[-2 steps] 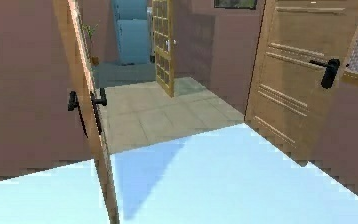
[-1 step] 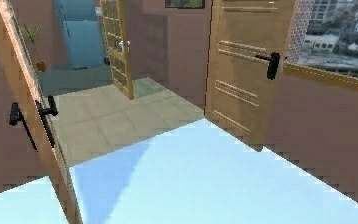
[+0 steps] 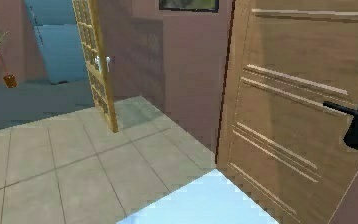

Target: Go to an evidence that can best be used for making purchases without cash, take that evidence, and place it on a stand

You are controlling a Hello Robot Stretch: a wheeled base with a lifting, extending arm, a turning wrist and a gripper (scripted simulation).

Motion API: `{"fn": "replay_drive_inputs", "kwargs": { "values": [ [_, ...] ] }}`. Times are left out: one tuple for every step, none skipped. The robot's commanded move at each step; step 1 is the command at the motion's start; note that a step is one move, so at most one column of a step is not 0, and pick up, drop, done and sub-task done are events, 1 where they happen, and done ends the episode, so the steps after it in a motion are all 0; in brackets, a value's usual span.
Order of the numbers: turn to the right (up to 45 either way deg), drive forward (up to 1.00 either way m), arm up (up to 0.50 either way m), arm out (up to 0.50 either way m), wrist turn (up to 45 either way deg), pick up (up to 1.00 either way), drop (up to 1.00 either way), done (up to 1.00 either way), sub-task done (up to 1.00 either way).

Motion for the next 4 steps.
{"fn": "replay_drive_inputs", "kwargs": {
  "values": [
    [3.0, 0.00, 0.00, 0.00, 0.0, 0.00, 0.00, 0.00, 0.00],
    [0.0, 0.15, 0.00, 0.00, 0.0, 0.00, 0.00, 0.00, 0.00],
    [-39.0, 0.00, 0.00, 0.00, 0.0, 0.00, 0.00, 0.00, 0.00],
    [0.0, 1.00, 0.00, 0.00, 0.0, 0.00, 0.00, 0.00, 0.00]
  ]
}}
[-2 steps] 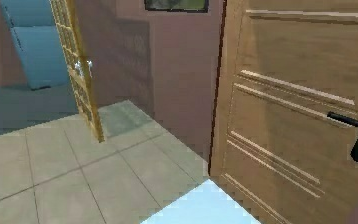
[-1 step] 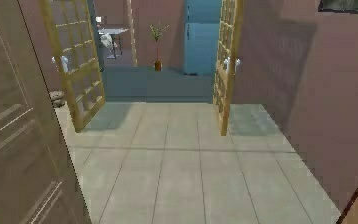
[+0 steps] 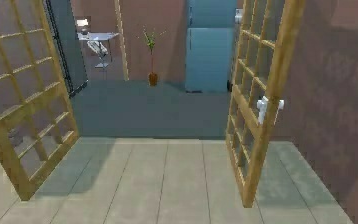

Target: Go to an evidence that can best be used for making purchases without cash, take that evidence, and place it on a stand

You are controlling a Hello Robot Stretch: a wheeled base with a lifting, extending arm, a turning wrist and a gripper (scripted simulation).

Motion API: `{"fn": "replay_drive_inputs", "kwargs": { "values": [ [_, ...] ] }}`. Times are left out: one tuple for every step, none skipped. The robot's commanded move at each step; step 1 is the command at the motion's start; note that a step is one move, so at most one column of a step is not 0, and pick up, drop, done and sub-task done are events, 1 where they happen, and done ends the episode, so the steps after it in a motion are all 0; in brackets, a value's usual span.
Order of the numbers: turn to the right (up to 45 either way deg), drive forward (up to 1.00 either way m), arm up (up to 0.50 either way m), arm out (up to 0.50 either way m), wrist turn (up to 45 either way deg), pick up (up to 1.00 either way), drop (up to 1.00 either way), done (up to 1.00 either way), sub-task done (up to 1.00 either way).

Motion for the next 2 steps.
{"fn": "replay_drive_inputs", "kwargs": {
  "values": [
    [0.0, 1.00, 0.00, 0.00, 0.0, 0.00, 0.00, 0.00, 0.00],
    [0.0, 0.40, 0.00, 0.00, 0.0, 0.00, 0.00, 0.00, 0.00]
  ]
}}
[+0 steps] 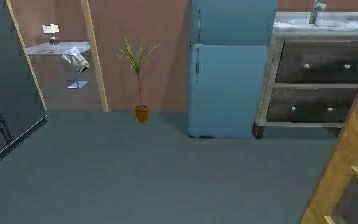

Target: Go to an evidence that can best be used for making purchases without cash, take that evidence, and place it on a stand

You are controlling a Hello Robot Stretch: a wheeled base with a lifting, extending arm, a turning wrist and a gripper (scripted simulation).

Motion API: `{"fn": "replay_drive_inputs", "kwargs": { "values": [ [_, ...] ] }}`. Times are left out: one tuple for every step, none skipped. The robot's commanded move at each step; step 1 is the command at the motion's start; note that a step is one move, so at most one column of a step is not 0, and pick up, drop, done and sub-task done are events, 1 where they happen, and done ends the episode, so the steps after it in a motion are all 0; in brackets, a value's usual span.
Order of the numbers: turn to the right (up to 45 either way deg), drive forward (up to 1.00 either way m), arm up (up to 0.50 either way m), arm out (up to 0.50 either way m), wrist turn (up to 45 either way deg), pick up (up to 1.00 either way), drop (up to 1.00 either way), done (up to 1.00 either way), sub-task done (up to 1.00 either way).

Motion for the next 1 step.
{"fn": "replay_drive_inputs", "kwargs": {
  "values": [
    [18.0, 0.00, 0.00, 0.00, 0.0, 0.00, 0.00, 0.00, 0.00]
  ]
}}
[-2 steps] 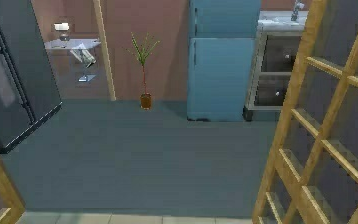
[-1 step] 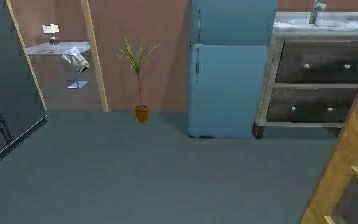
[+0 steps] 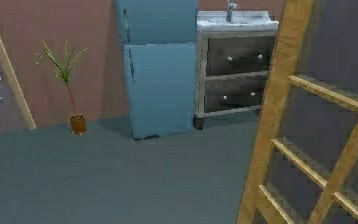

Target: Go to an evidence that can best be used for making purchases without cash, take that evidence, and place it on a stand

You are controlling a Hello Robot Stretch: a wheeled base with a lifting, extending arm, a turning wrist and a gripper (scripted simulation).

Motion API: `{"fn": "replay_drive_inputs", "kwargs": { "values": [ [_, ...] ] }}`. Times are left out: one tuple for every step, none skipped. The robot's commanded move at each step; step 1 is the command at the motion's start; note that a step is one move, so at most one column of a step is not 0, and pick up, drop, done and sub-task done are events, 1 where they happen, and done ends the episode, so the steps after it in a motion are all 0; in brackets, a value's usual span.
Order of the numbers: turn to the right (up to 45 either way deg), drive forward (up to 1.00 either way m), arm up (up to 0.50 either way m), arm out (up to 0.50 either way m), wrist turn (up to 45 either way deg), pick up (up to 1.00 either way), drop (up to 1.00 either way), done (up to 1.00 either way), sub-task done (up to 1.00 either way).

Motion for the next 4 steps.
{"fn": "replay_drive_inputs", "kwargs": {
  "values": [
    [0.0, 1.00, 0.00, 0.00, 0.0, 0.00, 0.00, 0.00, 0.00],
    [0.0, 0.40, 0.00, 0.00, 0.0, 0.00, 0.00, 0.00, 0.00],
    [45.0, 0.00, 0.00, 0.00, 0.0, 0.00, 0.00, 0.00, 0.00],
    [45.0, 0.00, 0.00, 0.00, 0.0, 0.00, 0.00, 0.00, 0.00]
  ]
}}
